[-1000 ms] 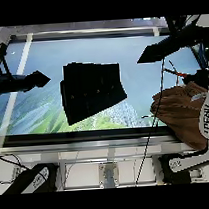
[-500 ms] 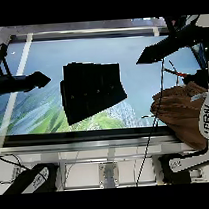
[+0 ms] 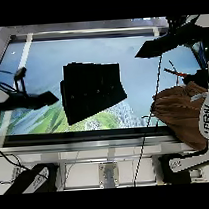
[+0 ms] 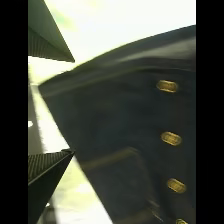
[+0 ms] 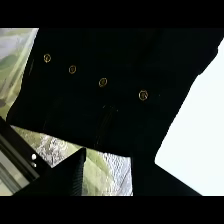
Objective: Fold the clothes and pants, and hang the long-sleeved shirts on hangers.
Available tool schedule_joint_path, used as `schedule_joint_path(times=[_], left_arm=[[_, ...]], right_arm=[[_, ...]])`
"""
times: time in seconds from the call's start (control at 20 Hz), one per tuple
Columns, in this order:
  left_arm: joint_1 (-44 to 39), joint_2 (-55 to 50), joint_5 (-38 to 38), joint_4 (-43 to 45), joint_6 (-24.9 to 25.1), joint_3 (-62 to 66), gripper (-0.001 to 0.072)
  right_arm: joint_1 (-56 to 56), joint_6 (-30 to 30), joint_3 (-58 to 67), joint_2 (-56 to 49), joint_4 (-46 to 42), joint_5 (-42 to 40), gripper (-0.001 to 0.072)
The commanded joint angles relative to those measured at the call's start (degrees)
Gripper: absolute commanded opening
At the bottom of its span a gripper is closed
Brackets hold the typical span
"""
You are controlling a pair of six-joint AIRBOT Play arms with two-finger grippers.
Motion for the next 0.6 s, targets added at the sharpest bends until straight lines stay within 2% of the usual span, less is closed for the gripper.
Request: schedule_joint_path(times=[0.0,0.15,0.25,0.3,0.4,0.55], left_arm=[[0.0,1.7,2.1,-1.2,0.0,-11.7,0.0592],[0.0,2.4,4.3,-1.7,0.3,-18.2,0.0592],[-1.3,2.4,9.7,-4.3,3.9,-21.0,0.0592],[-2.5,2.2,12.3,-5.9,6.0,-21.7,0.0592],[-5.6,1.5,14.6,-6.7,6.9,-21.8,0.0592],[-10.0,0.0,12.1,-6.5,5.6,-21.9,0.0588]], right_arm=[[0.0,0.3,0.1,0.0,3.0,-11.3,0.0307],[0.0,0.4,0.1,0.0,4.6,-20.4,0.0307],[0.1,0.6,0.1,0.0,7.0,-21.4,0.0307],[0.0,0.5,0.1,0.0,7.6,-20.4,0.0307],[0.0,0.5,0.1,0.0,7.6,-17.1,0.0307],[0.0,0.5,-0.4,0.0,3.7,-0.5,0.0307]])
